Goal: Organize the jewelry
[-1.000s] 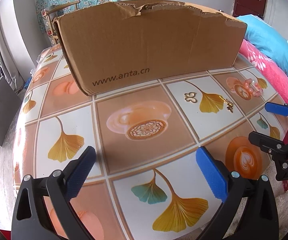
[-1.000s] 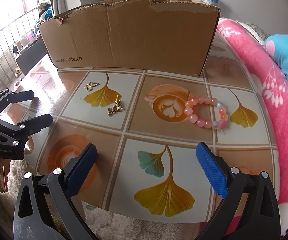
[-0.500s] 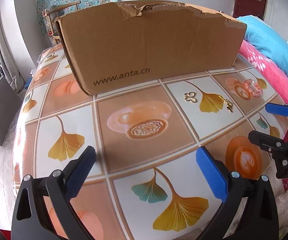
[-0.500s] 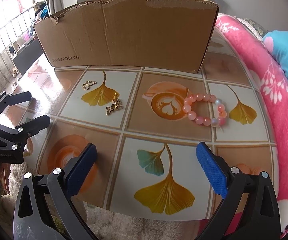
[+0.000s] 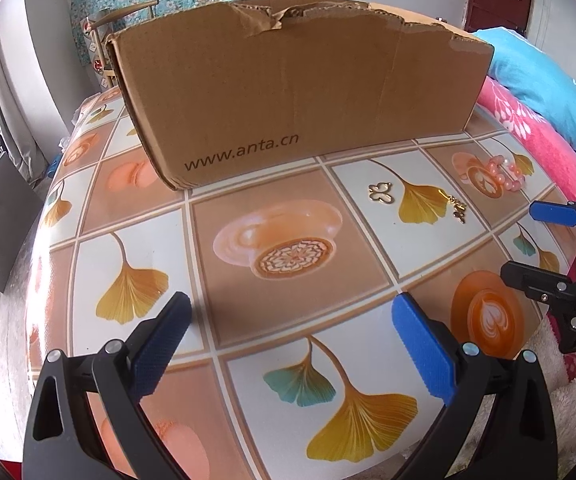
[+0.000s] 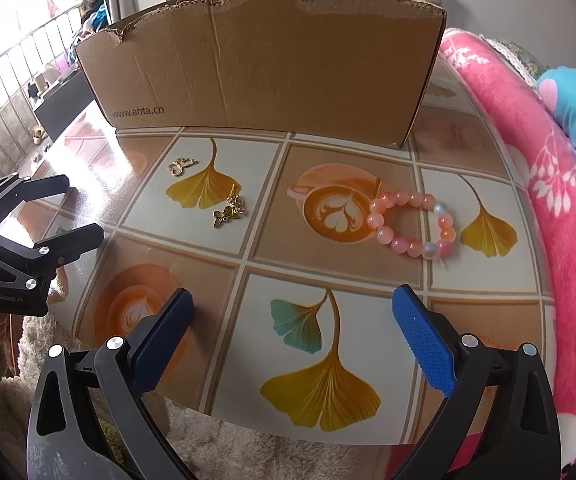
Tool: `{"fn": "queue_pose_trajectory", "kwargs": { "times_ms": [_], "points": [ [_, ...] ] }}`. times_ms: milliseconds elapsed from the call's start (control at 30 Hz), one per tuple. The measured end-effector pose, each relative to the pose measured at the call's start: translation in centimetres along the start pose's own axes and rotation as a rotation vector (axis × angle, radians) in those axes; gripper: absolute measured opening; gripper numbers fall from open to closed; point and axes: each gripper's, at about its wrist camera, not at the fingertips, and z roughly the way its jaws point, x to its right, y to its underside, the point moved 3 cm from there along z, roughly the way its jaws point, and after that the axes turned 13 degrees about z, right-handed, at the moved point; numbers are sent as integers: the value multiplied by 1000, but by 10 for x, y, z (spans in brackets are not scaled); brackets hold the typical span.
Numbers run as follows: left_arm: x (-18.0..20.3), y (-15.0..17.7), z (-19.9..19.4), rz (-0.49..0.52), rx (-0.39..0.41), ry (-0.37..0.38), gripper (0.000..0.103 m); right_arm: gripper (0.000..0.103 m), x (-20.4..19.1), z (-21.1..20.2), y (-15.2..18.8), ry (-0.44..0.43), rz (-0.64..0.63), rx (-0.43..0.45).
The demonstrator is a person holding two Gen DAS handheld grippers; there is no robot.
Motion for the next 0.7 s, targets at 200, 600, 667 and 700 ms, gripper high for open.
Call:
{"fn": "queue_pose_trajectory", "kwargs": {
  "times_ms": [200,600,667,700],
  "points": [
    [0,0,0,-7,4,-5,99,95,15,-7,-7,-80,90,14],
    [1,4,-2,-5,53,-18,99,94,10,-17,-31,-202,115,72],
    [1,4,-2,-4,58,-18,99,94,6,-18,-32,-219,112,81],
    [1,3,-2,-2,60,-18,99,94,6,-17,-34,-224,113,82]
  ]
}}
